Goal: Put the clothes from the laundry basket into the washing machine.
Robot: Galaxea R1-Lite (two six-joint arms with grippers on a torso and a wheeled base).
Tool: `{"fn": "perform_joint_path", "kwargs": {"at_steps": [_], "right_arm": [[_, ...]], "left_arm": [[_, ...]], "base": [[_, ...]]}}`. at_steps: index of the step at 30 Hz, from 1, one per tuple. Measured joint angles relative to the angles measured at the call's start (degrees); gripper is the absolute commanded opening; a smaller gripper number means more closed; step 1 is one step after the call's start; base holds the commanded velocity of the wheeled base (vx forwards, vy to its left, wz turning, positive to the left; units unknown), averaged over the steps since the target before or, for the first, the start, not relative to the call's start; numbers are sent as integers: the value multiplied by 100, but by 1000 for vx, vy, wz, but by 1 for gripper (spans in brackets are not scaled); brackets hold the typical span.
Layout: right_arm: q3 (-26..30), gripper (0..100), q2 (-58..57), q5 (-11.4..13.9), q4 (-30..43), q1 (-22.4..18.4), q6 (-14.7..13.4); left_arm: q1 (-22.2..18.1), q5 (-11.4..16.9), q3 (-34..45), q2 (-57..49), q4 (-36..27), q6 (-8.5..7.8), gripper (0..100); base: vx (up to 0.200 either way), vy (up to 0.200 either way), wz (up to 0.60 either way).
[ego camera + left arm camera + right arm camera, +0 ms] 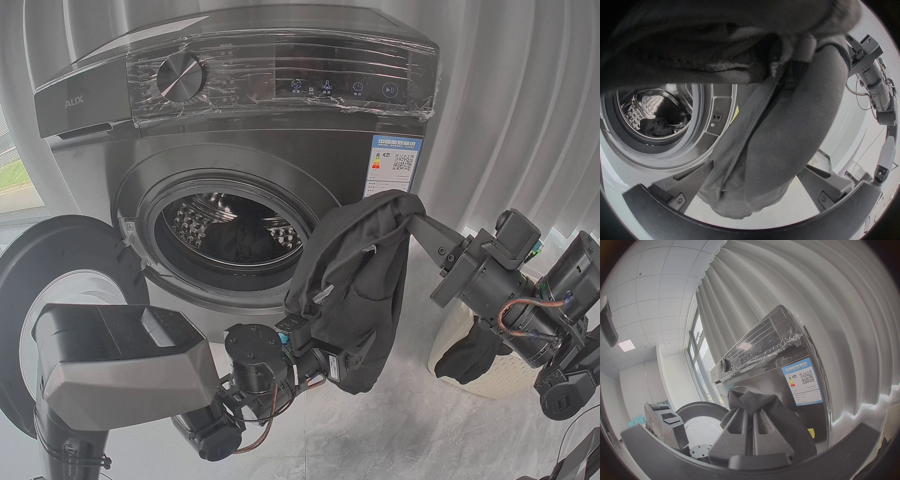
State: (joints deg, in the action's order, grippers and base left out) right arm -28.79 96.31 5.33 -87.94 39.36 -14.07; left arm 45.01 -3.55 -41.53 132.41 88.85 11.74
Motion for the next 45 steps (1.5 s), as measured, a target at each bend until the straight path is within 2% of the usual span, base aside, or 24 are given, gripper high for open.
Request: {"fn": "perform_joint_path", "kwargs": {"at_steps": [4, 5, 15, 20, 28, 38, 45], "right_arm": [[20, 0, 2, -2, 0, 2, 0], [24, 0, 2, 0, 0, 0, -2], [49, 0, 6, 0, -9, -17, -7], [49, 0, 16, 0, -11, -78, -7], [44, 0, 107, -11, -27, -393, -7], [38, 0, 245, -152, -24, -583, -7], [101, 0, 306, -180, -30, -605, -5]], "left_arm": [[-26, -99, -247, 127, 13, -66, 100], [-24, -102, -286, 140, 11, -68, 0], [30, -110, -413, 157, 16, -63, 0], [94, -110, -236, -35, 13, -61, 0], [355, -80, 711, -819, 16, -83, 0], [1008, -48, 2321, -1905, 13, -321, 0], [1163, 99, 2898, -2498, 11, -406, 0]], "base": [[0, 0, 0], [0, 0, 0], [0, 0, 0], [0, 0, 0], [0, 0, 0], [0, 0, 0], [0, 0, 0]]}}
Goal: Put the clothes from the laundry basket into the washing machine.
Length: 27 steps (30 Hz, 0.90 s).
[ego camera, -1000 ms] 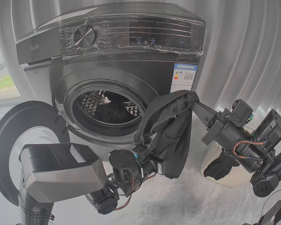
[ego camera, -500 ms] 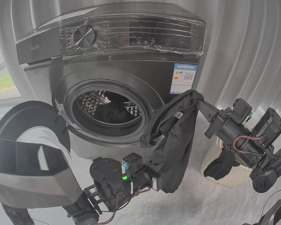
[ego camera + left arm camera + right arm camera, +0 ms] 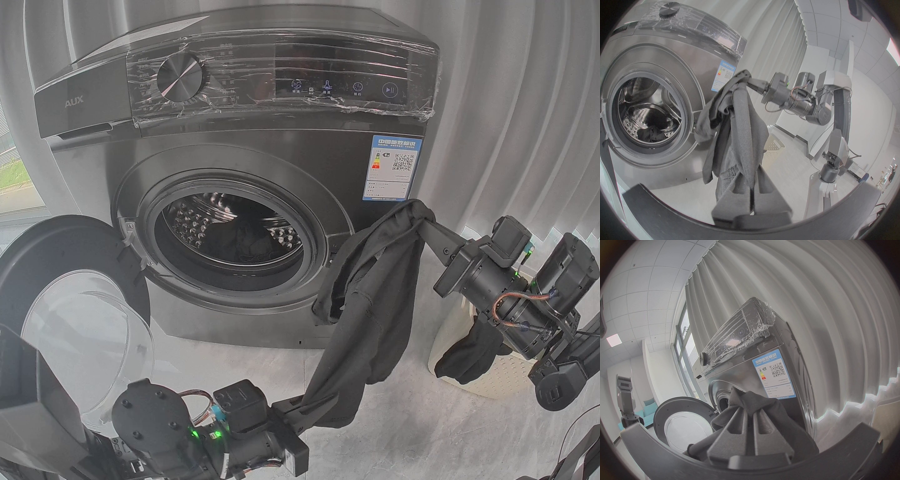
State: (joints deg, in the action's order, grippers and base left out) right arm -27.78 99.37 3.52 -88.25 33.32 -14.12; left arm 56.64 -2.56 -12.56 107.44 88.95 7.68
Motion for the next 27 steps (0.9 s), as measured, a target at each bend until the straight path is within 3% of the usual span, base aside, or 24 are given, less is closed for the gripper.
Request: {"fn": "perform_joint_path", "kwargs": {"at_steps": [21, 22, 27], "right_arm": [[188, 0, 33, 39, -27, 13, 18], [210, 100, 35, 41, -21, 13, 24], [312, 100, 35, 52, -22, 22, 27]], "left_arm": [[-330, 163, -34, -675, -16, -10, 0], [-330, 167, -65, -722, -16, -10, 0], [-339, 172, -312, -992, -17, 12, 0]], "base": [[0, 0, 0], [0, 0, 0], [0, 0, 0]]}}
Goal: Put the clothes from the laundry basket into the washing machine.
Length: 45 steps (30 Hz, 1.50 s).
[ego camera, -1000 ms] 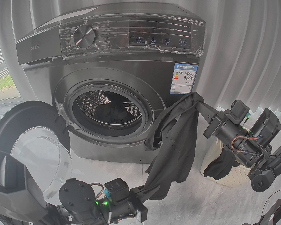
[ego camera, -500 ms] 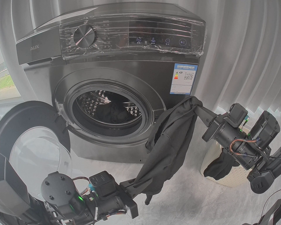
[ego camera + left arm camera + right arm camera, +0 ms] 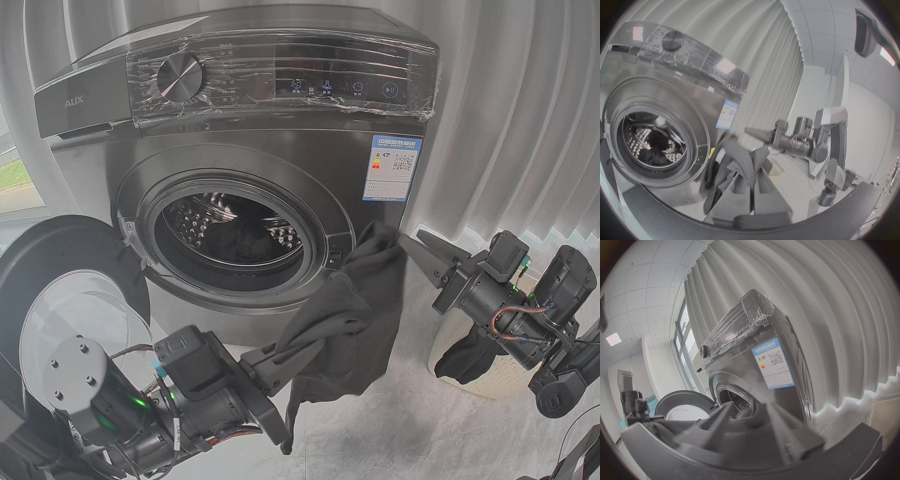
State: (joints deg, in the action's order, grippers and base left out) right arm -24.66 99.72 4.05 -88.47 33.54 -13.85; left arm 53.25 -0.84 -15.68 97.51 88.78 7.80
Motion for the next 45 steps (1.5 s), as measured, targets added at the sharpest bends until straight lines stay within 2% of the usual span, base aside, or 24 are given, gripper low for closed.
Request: {"fn": "perform_joint_path", "kwargs": {"at_steps": [15, 24, 32, 36, 45], "right_arm": [[979, 100, 182, 77, -18, -121, 50], [1176, 100, 234, 681, -27, -197, 107], [1259, 100, 312, 868, -35, -165, 138], [1240, 100, 351, 947, -33, -156, 325], [1336, 100, 489, 1694, -33, -134, 630]], "left_arm": [[0, -61, -625, -374, -11, 54, 0], [9, -57, -681, -378, -21, 22, 0], [30, 16, -975, -272, -29, 18, 0], [33, 62, -1102, -195, -27, 21, 0], [20, 163, -1499, 52, -22, 34, 0]], "base": [[0, 0, 0], [0, 0, 0], [0, 0, 0], [0, 0, 0], [0, 0, 0]]}}
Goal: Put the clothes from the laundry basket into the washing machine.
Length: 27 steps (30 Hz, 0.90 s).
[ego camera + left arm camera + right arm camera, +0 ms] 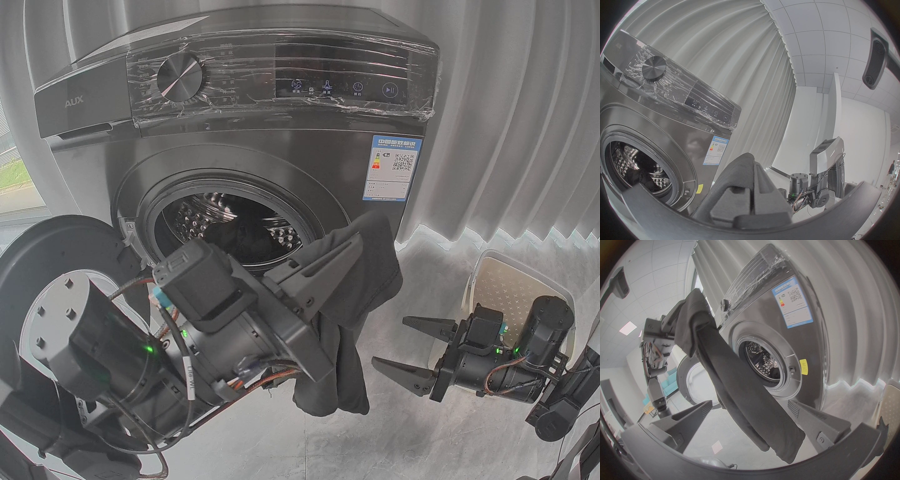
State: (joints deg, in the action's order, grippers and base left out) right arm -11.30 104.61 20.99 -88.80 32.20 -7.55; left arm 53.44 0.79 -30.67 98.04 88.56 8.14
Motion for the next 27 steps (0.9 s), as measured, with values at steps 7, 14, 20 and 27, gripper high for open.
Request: {"fn": "perform_joint_path", "kwargs": {"at_steps": [7, 14, 20, 27], "right_arm": [[-99, 100, 265, 183, -5, 16, 148], [-601, 100, 785, 172, -10, 197, 154], [-1080, 100, 1265, 2, -5, 518, 134], [-1762, 100, 1730, -285, -5, 680, 71]], "left_arm": [[-6, -6, -215, 221, 9, 0, 0], [-9, -11, -347, 334, 11, 0, 0], [-11, -24, -417, 362, 9, 0, 0], [-20, -44, -618, 375, -2, -5, 0]], "base": [[0, 0, 0], [0, 0, 0], [0, 0, 0], [0, 0, 0]]}}
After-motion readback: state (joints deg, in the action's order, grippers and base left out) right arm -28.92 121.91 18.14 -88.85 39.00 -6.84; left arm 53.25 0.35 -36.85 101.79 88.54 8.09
